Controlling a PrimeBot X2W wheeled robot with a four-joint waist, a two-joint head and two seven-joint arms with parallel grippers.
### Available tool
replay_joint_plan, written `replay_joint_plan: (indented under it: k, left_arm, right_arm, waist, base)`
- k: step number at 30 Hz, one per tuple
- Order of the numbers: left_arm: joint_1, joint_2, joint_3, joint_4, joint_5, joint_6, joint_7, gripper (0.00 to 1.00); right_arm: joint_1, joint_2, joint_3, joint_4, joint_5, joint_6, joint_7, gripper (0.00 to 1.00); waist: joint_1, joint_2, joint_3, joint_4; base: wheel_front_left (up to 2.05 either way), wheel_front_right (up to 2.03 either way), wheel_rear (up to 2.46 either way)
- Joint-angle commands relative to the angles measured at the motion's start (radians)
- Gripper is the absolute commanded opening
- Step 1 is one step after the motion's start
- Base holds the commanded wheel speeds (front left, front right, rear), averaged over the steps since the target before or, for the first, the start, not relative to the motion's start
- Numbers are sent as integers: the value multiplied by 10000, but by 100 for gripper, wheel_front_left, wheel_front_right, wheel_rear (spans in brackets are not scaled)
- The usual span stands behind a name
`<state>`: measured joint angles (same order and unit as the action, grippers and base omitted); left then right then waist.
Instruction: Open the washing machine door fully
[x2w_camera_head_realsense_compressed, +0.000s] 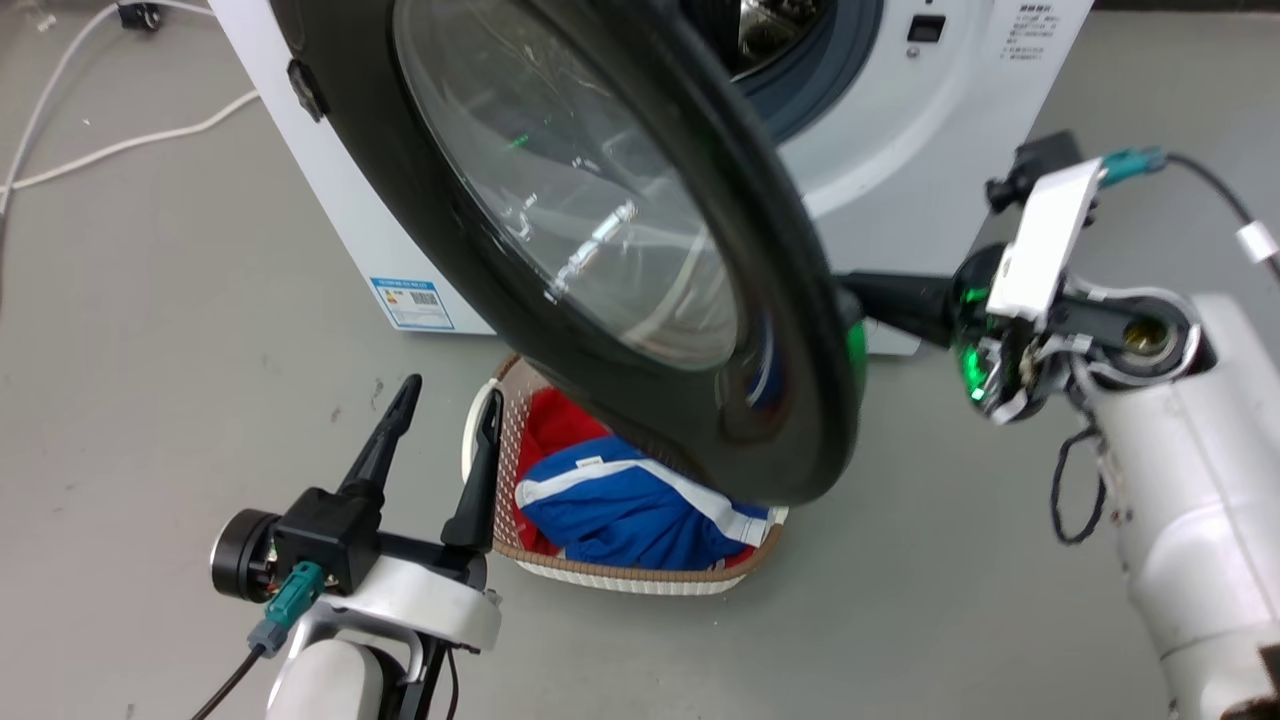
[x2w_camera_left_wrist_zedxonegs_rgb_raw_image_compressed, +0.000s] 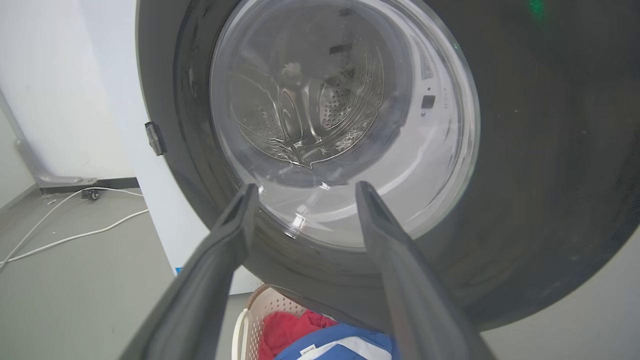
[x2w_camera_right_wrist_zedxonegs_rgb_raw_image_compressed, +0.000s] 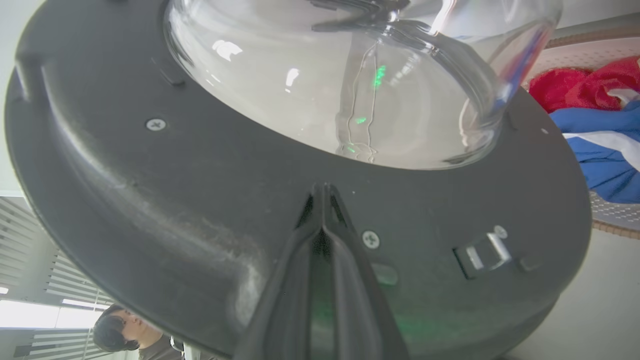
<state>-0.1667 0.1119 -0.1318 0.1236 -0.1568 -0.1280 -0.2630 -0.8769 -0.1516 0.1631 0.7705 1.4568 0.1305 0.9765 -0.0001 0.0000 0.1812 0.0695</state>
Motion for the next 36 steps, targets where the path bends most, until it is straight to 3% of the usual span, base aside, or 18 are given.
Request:
replay_joint_plan:
  k: [1, 10, 18, 24, 29, 36]
  left_arm:
    - [154, 33, -47, 64, 22, -4, -25, 100]
    - [550, -2, -59, 206, -24, 24, -25, 100]
    - [712, -24, -87, 251, -33, 38, -25, 100]
    - [831, -47, -115, 311, -10, 69, -25, 100]
    - [914, -42, -92, 335, -15, 111, -25, 100]
    - [1067, 32, -9, 407, -52, 166, -25, 100]
  right_arm:
    - [505, 201, 64, -375, 43, 4, 55, 0]
    - [2075, 890, 453, -1851, 368, 4, 196, 0]
    - [2926, 1044, 1072, -2711, 815, 4, -167, 0]
    - [3438, 1024, 1357, -3217, 1054, 4, -1377, 0]
    - [3914, 1017, 855, -3590, 761, 4, -2959, 0]
    - [4989, 759, 47, -3882, 472, 4, -4308, 0]
  waist:
    - [1, 0, -251, 80]
    - [1, 0, -741, 158]
    - [1, 0, -982, 289]
    - [1, 0, -1177, 265]
    - [1, 0, -1299, 143]
    - [1, 0, -1535, -140]
  base:
    - [0, 0, 0]
    - [0, 0, 0]
    - [0, 0, 0]
    - [0, 0, 0]
    - [0, 0, 0]
    - [0, 0, 0]
